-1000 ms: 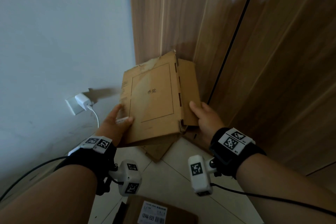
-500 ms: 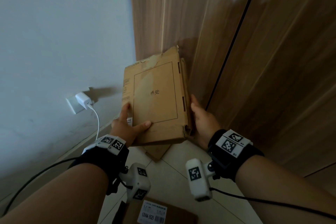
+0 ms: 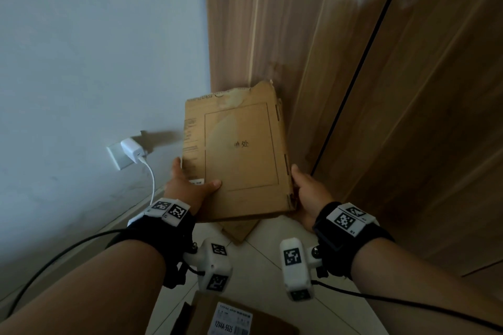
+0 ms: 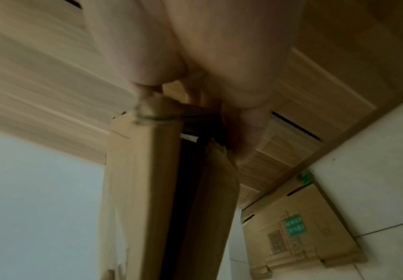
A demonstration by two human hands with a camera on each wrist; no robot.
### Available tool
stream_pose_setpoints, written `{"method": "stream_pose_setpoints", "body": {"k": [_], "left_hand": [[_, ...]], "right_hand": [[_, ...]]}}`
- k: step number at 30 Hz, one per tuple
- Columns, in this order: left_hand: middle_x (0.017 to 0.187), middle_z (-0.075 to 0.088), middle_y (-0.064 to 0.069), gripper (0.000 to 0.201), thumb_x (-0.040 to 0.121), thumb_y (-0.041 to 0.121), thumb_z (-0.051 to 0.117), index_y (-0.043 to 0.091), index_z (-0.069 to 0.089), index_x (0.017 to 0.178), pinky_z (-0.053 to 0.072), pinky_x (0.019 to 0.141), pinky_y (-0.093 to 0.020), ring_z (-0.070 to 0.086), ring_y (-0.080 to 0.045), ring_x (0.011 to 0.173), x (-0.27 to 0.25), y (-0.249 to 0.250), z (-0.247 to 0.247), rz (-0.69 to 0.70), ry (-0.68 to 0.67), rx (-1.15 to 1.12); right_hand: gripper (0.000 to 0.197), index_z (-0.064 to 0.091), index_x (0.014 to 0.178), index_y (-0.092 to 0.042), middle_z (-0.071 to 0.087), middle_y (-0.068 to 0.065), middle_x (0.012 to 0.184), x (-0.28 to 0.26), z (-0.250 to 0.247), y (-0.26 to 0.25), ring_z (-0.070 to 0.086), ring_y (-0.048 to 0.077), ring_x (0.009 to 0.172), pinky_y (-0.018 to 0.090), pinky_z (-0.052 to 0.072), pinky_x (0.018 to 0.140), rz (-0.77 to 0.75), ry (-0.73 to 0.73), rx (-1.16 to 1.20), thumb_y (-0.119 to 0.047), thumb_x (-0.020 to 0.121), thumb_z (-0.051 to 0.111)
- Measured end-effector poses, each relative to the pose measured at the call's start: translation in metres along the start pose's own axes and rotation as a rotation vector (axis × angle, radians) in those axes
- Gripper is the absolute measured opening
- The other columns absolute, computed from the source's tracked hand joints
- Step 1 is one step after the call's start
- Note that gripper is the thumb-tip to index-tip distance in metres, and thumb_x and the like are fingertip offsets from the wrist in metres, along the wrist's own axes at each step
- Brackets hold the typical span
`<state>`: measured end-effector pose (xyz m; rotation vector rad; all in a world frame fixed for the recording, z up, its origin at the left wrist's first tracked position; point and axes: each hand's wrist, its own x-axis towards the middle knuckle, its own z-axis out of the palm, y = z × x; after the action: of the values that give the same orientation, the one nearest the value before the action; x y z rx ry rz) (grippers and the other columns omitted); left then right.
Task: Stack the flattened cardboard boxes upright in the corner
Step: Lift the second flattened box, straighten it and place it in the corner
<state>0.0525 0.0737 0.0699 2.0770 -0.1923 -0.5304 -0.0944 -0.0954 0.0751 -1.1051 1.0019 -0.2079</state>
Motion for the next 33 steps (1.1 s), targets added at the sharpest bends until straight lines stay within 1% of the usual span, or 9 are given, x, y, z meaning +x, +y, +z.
{"method": "stream_pose_setpoints", "body": {"k": [3, 6, 9, 13, 17, 22, 25, 27, 33], "left_hand": [[0.143, 0.044, -0.011, 0.102, 0.064, 0.036, 0.078, 0.024, 0.019, 0.145, 0.043, 0.102, -0.05, 0.047, -0.036, 0.126, 0.005, -0.004, 0.0, -0.039, 0.04, -0.047], [0.137, 0.049, -0.013, 0.086, 0.068, 0.035, 0.075, 0.014, 0.03, 0.139, 0.044, 0.1, -0.047, 0.05, -0.036, 0.122, 0.013, -0.007, -0.003, -0.097, 0.047, -0.032], [0.124, 0.059, -0.015, 0.064, 0.074, 0.031, 0.071, 0.006, 0.046, 0.127, 0.047, 0.092, -0.039, 0.057, -0.036, 0.113, 0.023, -0.011, -0.004, -0.151, 0.02, -0.009], [0.107, 0.064, -0.014, 0.027, 0.083, 0.026, 0.061, 0.002, 0.064, 0.095, 0.047, 0.098, -0.04, 0.061, -0.033, 0.104, 0.034, -0.016, -0.003, -0.219, -0.017, -0.087], [0.123, 0.062, -0.022, 0.045, 0.086, 0.03, 0.057, -0.002, 0.059, 0.119, 0.045, 0.101, -0.043, 0.059, -0.037, 0.114, 0.052, -0.032, 0.008, -0.32, -0.015, -0.136], [0.125, 0.062, -0.022, 0.044, 0.079, 0.024, 0.065, 0.003, 0.058, 0.117, 0.048, 0.098, -0.049, 0.059, -0.038, 0.115, 0.076, -0.066, 0.039, -0.37, -0.051, -0.272], [0.113, 0.068, -0.021, 0.008, 0.079, 0.02, 0.064, 0.015, 0.06, 0.084, 0.05, 0.093, -0.053, 0.064, -0.038, 0.103, 0.091, -0.086, 0.058, -0.428, -0.015, -0.311], [0.106, 0.07, -0.02, 0.004, 0.077, 0.021, 0.063, 0.018, 0.06, 0.074, 0.051, 0.09, -0.055, 0.066, -0.038, 0.096, 0.103, -0.101, 0.07, -0.448, -0.004, -0.311], [0.122, 0.061, -0.015, 0.043, 0.086, 0.016, 0.057, 0.014, 0.049, 0.129, 0.052, 0.09, -0.051, 0.058, -0.036, 0.111, 0.114, -0.114, 0.098, -0.584, -0.076, -0.36]], "right_hand": [[0.045, 0.052, 0.124, -0.029, 0.06, 0.005, 0.119, -0.002, 0.004, 0.006, 0.056, 0.029, 0.109, 0.043, 0.051, 0.08, 0.03, -0.087, 0.017, -0.054, 0.087, 0.047], [0.051, 0.041, 0.134, -0.026, 0.058, -0.001, 0.108, 0.007, 0.011, 0.015, 0.056, 0.022, 0.1, 0.036, 0.048, 0.079, -0.029, -0.18, 0.017, -0.022, 0.087, 0.06], [0.058, 0.036, 0.136, -0.016, 0.057, 0.0, 0.1, 0.021, 0.021, 0.024, 0.056, 0.019, 0.09, 0.03, 0.048, 0.073, -0.057, -0.103, -0.007, 0.0, 0.085, 0.059], [0.056, 0.043, 0.133, -0.006, 0.059, 0.014, 0.125, 0.049, 0.024, 0.025, 0.061, 0.026, 0.099, 0.035, 0.052, 0.081, -0.065, -0.021, 0.129, -0.006, 0.082, 0.065], [0.047, 0.05, 0.129, -0.008, 0.059, 0.016, 0.127, 0.076, 0.034, 0.031, 0.059, 0.03, 0.109, 0.033, 0.053, 0.072, -0.011, -0.025, 0.311, -0.014, 0.085, 0.063], [0.038, 0.057, 0.124, -0.013, 0.065, 0.01, 0.119, 0.102, 0.063, 0.085, 0.061, 0.027, 0.104, 0.035, 0.052, 0.075, 0.12, -0.086, 0.312, -0.013, 0.086, 0.061], [0.03, 0.056, 0.119, -0.013, 0.066, 0.009, 0.102, 0.118, 0.076, 0.114, 0.062, 0.024, 0.087, 0.035, 0.051, 0.071, 0.215, -0.101, 0.292, -0.014, 0.088, 0.059], [0.029, 0.055, 0.119, -0.011, 0.065, 0.01, 0.097, 0.131, 0.077, 0.126, 0.061, 0.025, 0.082, 0.034, 0.05, 0.07, 0.255, -0.088, 0.274, -0.015, 0.09, 0.057], [0.036, 0.049, 0.129, -0.005, 0.061, 0.021, 0.116, 0.179, 0.064, 0.138, 0.062, 0.03, 0.084, 0.039, 0.053, 0.063, 0.308, -0.01, 0.237, -0.012, 0.094, 0.049]]}}
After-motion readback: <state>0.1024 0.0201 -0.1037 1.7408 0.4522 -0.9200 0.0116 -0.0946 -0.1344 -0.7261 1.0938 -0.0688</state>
